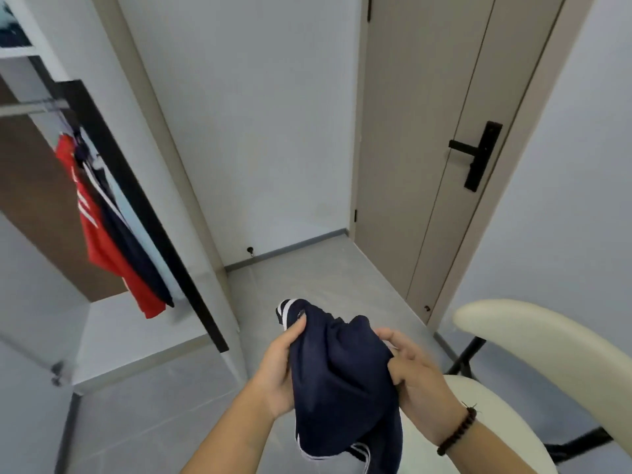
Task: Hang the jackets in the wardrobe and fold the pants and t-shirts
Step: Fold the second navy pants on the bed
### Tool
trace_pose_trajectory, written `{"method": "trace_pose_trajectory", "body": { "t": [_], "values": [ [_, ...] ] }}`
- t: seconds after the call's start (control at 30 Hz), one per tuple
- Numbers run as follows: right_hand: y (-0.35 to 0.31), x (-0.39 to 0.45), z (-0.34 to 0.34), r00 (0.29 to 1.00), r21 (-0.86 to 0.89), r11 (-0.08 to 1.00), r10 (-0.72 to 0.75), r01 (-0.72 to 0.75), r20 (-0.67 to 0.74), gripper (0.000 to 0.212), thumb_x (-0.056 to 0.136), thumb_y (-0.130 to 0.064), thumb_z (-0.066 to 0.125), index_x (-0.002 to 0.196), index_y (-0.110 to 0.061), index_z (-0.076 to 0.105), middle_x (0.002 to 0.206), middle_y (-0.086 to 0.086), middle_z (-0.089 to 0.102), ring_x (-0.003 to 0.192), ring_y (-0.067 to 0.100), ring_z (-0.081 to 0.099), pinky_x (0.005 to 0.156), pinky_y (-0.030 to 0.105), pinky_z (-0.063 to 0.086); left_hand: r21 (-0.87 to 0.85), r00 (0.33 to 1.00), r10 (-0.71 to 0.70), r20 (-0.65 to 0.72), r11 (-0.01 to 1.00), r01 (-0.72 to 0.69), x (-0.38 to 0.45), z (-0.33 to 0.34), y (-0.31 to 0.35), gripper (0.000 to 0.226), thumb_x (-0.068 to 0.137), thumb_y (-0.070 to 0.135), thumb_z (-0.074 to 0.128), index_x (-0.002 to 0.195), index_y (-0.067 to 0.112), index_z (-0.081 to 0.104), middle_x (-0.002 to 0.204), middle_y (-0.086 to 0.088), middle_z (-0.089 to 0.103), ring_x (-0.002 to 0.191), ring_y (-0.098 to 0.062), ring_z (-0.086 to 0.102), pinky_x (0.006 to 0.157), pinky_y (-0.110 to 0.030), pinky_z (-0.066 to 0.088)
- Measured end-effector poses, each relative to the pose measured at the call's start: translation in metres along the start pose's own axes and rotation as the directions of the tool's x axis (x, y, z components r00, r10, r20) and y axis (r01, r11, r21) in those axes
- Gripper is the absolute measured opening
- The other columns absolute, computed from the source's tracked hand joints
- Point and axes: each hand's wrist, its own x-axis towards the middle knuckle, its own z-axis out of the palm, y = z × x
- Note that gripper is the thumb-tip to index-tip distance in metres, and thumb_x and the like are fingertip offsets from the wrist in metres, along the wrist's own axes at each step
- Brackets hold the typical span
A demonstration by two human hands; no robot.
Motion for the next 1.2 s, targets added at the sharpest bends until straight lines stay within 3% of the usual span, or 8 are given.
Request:
{"method": "trace_pose_trajectory", "body": {
  "t": [0.13,0.3,0.43,0.57,0.73,0.9,1.07,1.2],
  "values": [
    [0.008,0.005,0.069,0.99,-0.436,0.893,-0.139,0.111,-0.032,0.043,0.082,0.021,0.035,0.096,-0.008,0.062,0.074,0.003,0.069,0.067,0.014,0.062,0.053,0.018,0.046,-0.089,0.958,0.254,-0.131,0.96,-0.267,-0.064,-0.037,0.043,0.047,0.075,0.034,0.069,0.113,0.005,0.069,0.111,-0.017,0.071,0.101,-0.031,0.068,0.089,-0.042,0.05],
    [0.008,0.008,0.173,0.931,-0.552,0.775,-0.364,0.307,0.007,0.027,0.089,0.005,0.052,0.096,-0.019,0.062,0.095,0.002,0.065,0.089,0.016,0.062,0.082,0.024,0.053,0.268,0.821,0.562,-0.101,0.81,-0.522,-0.141,-0.074,0.089,0.042,0.076,0.03,0.075,0.114,0.016,0.065,0.105,-0.002,0.075,0.103,-0.021,0.068,0.093,-0.037,0.051],
    [-0.016,0.002,0.26,0.9,-0.428,0.792,-0.379,0.435,0.214,0.018,0.091,-0.01,0.058,0.104,-0.02,0.064,0.1,-0.002,0.063,0.098,0.015,0.062,0.089,0.034,0.054,0.797,0.708,0.691,0.149,0.34,-0.499,-0.186,-0.107,0.103,0.023,0.08,0.03,0.07,0.102,0.021,0.069,0.099,0.004,0.073,0.095,-0.01,0.068,0.087,-0.03,0.055],
    [-0.023,0.003,0.324,0.862,-0.583,0.693,-0.112,0.424,0.495,0.026,0.091,-0.032,0.061,0.117,-0.029,0.06,0.11,-0.003,0.061,0.102,0.01,0.06,0.088,0.029,0.05,0.922,0.642,0.717,0.274,-0.006,-0.387,-0.225,-0.139,0.111,0.027,0.073,0.029,0.069,0.099,0.023,0.064,0.107,0.007,0.056,0.088,-0.004,0.06,0.081,-0.024,0.053],
    [-0.002,0.021,0.366,0.802,-0.555,0.697,-0.05,0.455,0.595,0.023,0.088,-0.026,0.066,0.109,-0.035,0.065,0.117,-0.002,0.063,0.112,0.012,0.059,0.101,0.035,0.047,0.939,0.617,0.732,0.289,-0.09,-0.332,-0.26,-0.183,0.132,0.042,0.078,0.011,0.065,0.118,0.024,0.06,0.118,0.015,0.047,0.089,-0.004,0.061,0.086,-0.02,0.052],
    [0.005,0.036,0.396,0.704,-0.565,0.579,-0.022,0.588,0.71,0.039,0.092,-0.014,0.059,0.126,-0.032,0.054,0.113,-0.015,0.062,0.106,0.001,0.061,0.093,0.023,0.05,0.953,0.522,0.798,0.3,-0.235,-0.189,-0.275,-0.224,0.156,0.029,0.083,0.008,0.064,0.094,0.034,0.058,0.102,0.017,0.048,0.088,-0.002,0.056,0.08,-0.017,0.047],
    [0.003,0.065,0.415,0.632,-0.56,0.567,0.087,0.604,0.77,0.055,0.084,0.011,0.053,0.124,-0.025,0.052,0.111,-0.008,0.067,0.094,0.021,0.068,0.08,0.035,0.056,0.95,0.395,0.918,0.019,0.107,-0.293,-0.28,-0.252,0.178,0.045,0.077,0.013,0.079,0.099,0.026,0.042,0.085,0.002,0.067,0.062,-0.006,0.057,0.065,-0.017,0.046],
    [0.004,0.098,0.435,0.601,-0.527,0.496,0.013,0.69,0.799,0.04,0.081,0.013,0.05,0.105,-0.016,0.065,0.105,-0.005,0.069,0.1,0.009,0.064,0.091,0.037,0.054,0.989,0.592,0.805,-0.041,0.118,-0.091,-0.267,-0.285,0.176,0.048,0.071,0.032,0.081,0.107,0.035,0.049,0.086,0.011,0.07,0.075,-0.003,0.058,0.076,-0.021,0.049]
  ]
}}
